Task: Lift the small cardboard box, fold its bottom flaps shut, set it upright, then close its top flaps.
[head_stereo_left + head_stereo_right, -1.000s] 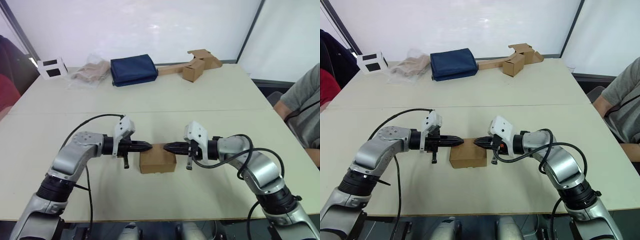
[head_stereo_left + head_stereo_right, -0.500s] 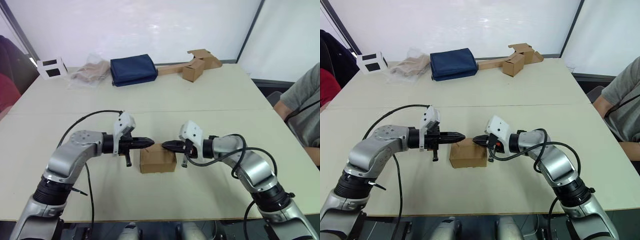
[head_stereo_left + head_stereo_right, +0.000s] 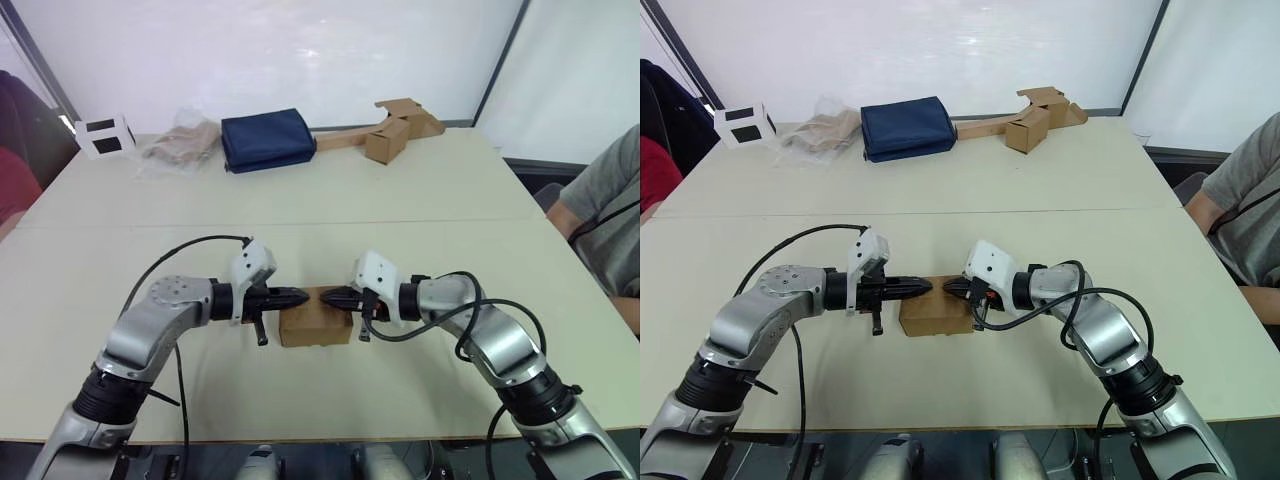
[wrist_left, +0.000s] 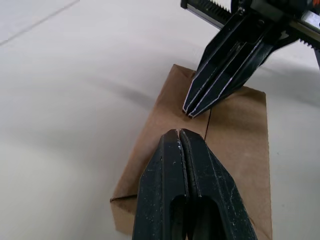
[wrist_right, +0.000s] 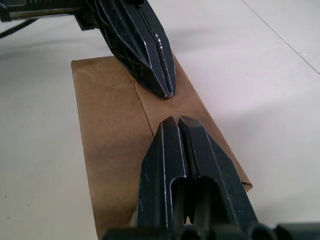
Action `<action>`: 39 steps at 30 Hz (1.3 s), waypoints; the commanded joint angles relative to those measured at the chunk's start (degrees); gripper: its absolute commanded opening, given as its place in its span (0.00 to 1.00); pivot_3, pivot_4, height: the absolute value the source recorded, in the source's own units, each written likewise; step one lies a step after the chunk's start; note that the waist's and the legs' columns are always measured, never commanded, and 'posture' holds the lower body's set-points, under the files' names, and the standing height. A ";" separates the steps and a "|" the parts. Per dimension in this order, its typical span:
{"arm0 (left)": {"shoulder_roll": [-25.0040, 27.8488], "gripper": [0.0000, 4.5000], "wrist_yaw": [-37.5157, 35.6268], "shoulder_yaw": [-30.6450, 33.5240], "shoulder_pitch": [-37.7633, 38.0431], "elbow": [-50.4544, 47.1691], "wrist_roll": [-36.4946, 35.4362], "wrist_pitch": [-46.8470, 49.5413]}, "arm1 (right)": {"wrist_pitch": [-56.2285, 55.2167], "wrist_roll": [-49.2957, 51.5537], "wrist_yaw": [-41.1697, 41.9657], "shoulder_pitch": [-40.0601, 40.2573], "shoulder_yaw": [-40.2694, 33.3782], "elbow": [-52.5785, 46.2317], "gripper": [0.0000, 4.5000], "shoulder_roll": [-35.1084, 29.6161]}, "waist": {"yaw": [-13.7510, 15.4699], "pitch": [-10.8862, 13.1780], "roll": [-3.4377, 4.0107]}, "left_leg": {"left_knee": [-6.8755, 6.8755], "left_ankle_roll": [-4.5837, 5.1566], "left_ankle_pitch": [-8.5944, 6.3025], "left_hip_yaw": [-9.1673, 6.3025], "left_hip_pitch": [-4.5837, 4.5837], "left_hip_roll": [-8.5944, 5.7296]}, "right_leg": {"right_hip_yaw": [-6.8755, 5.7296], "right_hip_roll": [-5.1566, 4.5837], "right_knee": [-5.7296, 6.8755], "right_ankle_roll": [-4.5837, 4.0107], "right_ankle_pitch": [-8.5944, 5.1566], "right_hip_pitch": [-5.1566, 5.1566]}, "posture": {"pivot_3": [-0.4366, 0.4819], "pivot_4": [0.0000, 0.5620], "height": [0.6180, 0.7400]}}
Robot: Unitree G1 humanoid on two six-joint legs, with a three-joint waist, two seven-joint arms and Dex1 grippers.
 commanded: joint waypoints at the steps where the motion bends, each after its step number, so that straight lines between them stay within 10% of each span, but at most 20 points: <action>1: -2.73 0.00 5.86 8.68 -0.79 -2.55 -4.25 -0.24 | 0.76 6.27 -0.95 -0.63 -6.88 -0.51 0.00 3.05 | 0.02 0.00 -0.01 | 0.01 0.00 0.00 -0.01 -0.01 0.00 | 0.00 0.00 0.00 0.00 0.00 0.00 | 0.48 0.27 1.00; 13: 8.63 0.00 5.64 20.32 12.62 -3.76 -9.24 6.54 | 15.88 24.69 -10.69 3.54 -28.19 -6.99 0.00 3.26 | -0.08 0.01 0.02 | -0.10 0.00 0.00 0.01 0.00 0.01 | 0.03 -0.01 -0.03 0.00 0.00 -0.05 | 0.48 0.27 1.00; 26: 7.49 0.00 7.03 25.79 30.64 -12.19 -16.30 8.45 | 11.90 21.00 -7.99 20.96 -29.66 -5.00 0.00 -6.61 | 0.07 0.01 0.03 | -0.09 0.01 -0.01 0.05 0.05 0.02 | 0.03 -0.01 -0.08 0.00 0.00 0.05 | 0.48 0.27 1.00; 39: 4.22 0.00 10.85 26.65 29.44 -11.46 -23.22 11.86 | 8.13 19.15 -9.91 21.82 -25.72 -4.65 0.00 -3.84 | 0.12 0.00 0.03 | -0.09 0.01 -0.01 0.08 0.08 0.03 | 0.06 -0.01 -0.09 -0.01 0.00 0.08 | 0.48 0.27 1.00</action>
